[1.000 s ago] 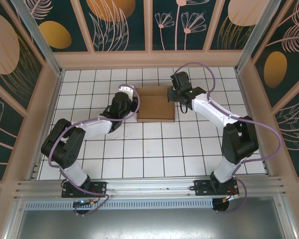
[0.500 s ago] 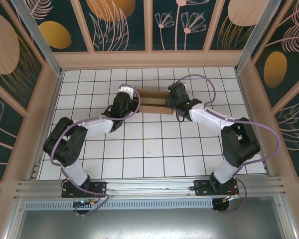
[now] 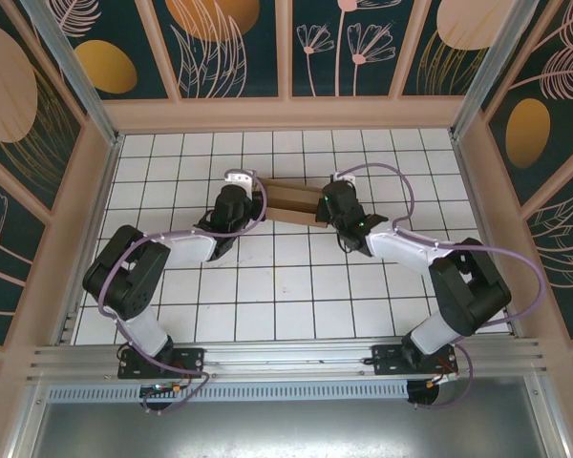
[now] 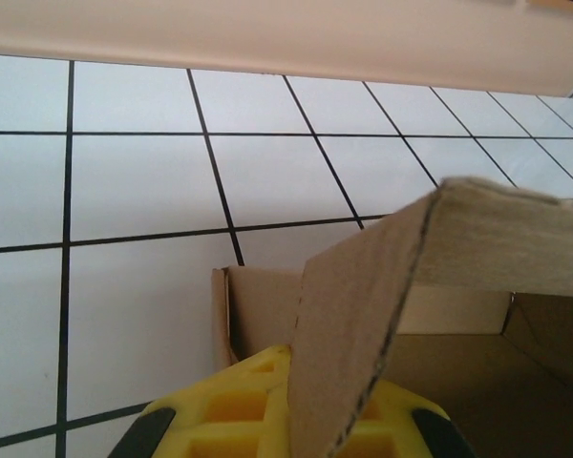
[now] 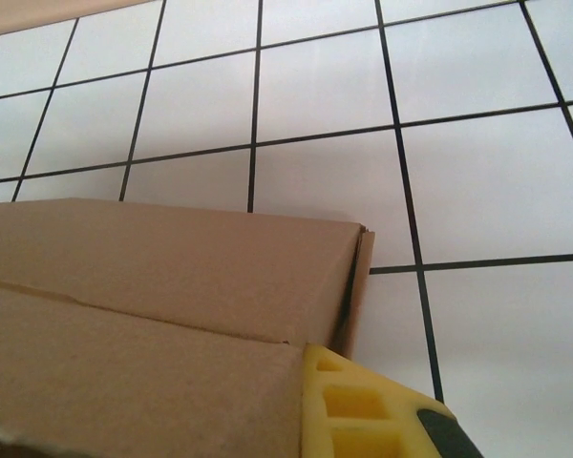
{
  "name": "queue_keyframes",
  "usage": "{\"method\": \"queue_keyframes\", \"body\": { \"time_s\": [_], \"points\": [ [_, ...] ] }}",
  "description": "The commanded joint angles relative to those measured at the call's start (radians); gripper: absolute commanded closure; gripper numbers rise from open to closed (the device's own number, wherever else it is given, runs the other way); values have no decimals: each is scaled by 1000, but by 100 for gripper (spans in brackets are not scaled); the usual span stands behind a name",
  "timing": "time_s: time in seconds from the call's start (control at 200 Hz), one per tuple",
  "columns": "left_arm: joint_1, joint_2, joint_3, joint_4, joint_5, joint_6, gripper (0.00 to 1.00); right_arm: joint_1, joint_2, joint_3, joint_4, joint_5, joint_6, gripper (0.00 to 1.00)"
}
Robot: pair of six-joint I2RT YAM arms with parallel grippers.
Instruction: Fold the paper box
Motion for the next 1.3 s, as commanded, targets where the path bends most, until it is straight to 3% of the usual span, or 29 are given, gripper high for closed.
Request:
{"method": "queue_keyframes", "body": {
  "time_s": [0.0, 0.405, 0.606, 0.686, 0.886, 1.086, 1.201, 1.296],
  "points": [
    [-23, -1, -59, 28, 66, -47, 100, 58, -50, -79, 175, 22, -20, 100],
    [-55, 55, -269, 374, 18, -71, 100, 157, -64, -319, 537, 186, -48, 100],
    [-64, 77, -300, 439, -8, -72, 100, 175, -58, -373, 624, 223, -82, 100],
    [-67, 99, -306, 471, -16, -77, 100, 181, -62, -396, 676, 223, -110, 93],
    [-72, 86, -325, 473, -53, -84, 100, 196, -136, -458, 762, 197, -181, 64],
    [-73, 75, -311, 430, -89, -81, 100, 219, -270, -521, 729, 136, -251, 23],
    [-73, 88, -295, 419, -98, -81, 100, 242, -403, -597, 726, 138, -269, 11],
    [-74, 97, -284, 421, -90, -84, 100, 246, -531, -628, 653, 156, -247, 10]
  ]
}}
